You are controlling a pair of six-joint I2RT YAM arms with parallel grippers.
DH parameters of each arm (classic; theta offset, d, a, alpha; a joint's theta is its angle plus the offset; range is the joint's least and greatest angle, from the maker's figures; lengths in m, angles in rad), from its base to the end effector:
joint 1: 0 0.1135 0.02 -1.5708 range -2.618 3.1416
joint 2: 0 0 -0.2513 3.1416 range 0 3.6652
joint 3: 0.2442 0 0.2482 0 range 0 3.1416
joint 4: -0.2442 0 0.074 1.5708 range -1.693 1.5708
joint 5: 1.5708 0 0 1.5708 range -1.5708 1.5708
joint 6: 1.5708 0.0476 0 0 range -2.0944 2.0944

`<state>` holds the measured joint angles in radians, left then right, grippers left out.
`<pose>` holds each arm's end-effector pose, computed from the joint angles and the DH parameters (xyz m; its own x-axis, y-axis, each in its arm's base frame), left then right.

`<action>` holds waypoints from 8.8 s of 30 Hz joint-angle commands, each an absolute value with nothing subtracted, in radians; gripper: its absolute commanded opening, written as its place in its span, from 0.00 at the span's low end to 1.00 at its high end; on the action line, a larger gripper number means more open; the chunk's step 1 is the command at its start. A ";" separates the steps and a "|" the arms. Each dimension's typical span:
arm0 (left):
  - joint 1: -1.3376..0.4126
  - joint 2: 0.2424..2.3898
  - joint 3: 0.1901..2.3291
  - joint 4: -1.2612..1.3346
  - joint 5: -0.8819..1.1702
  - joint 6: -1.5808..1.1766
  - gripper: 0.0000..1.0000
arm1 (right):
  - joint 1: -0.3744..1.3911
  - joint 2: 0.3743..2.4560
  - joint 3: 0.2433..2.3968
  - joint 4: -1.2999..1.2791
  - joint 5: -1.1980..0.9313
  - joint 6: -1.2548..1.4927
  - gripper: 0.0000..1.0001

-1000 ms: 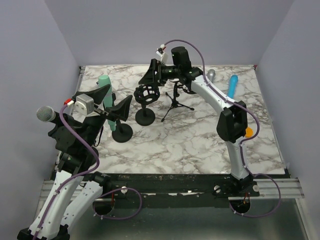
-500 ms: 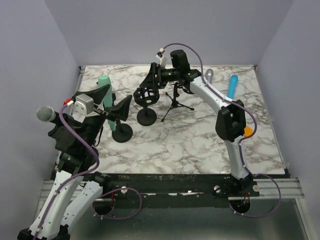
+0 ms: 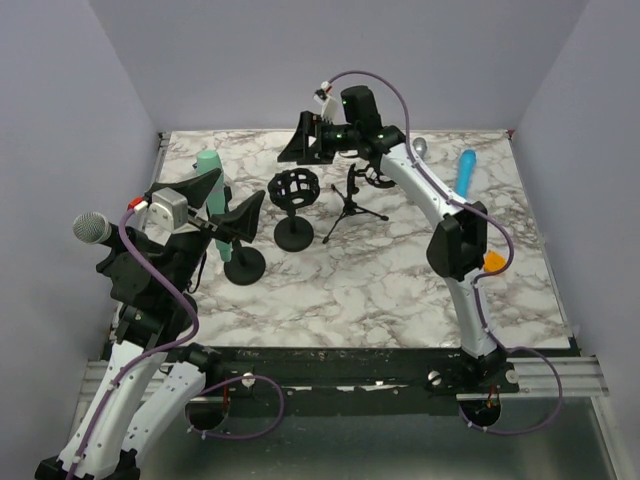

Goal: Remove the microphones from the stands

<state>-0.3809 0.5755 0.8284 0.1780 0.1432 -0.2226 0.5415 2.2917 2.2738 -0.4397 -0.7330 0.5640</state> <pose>0.1250 -0.0574 0.4192 0.2704 -0.3436 -0.8993 0.5619 0.8149 -0.1424 0.4342 0.2983 0.3096 -0.7997 -0.0174 -0.6002 -0.5561 0.3985 0.7294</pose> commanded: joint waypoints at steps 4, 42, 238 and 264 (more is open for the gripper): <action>-0.376 0.581 0.854 0.179 0.169 -0.232 0.99 | 0.492 2.228 2.308 -0.506 -0.772 0.542 1.00; -0.376 0.585 0.857 0.176 0.177 -0.235 0.99 | 0.535 2.255 2.282 -0.509 -1.006 0.433 1.00; -0.383 0.452 0.999 -0.506 0.568 0.187 0.00 | 0.912 1.647 1.335 0.285 -0.954 -0.041 0.69; -0.383 0.397 0.942 -0.355 0.459 0.086 0.00 | 0.913 1.664 1.495 0.002 -0.827 -0.187 0.01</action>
<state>-0.3817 0.4202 0.9695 -0.5144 0.4961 0.1234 0.9138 1.6493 1.4242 0.0769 -0.8841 -0.1509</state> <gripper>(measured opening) 0.321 0.435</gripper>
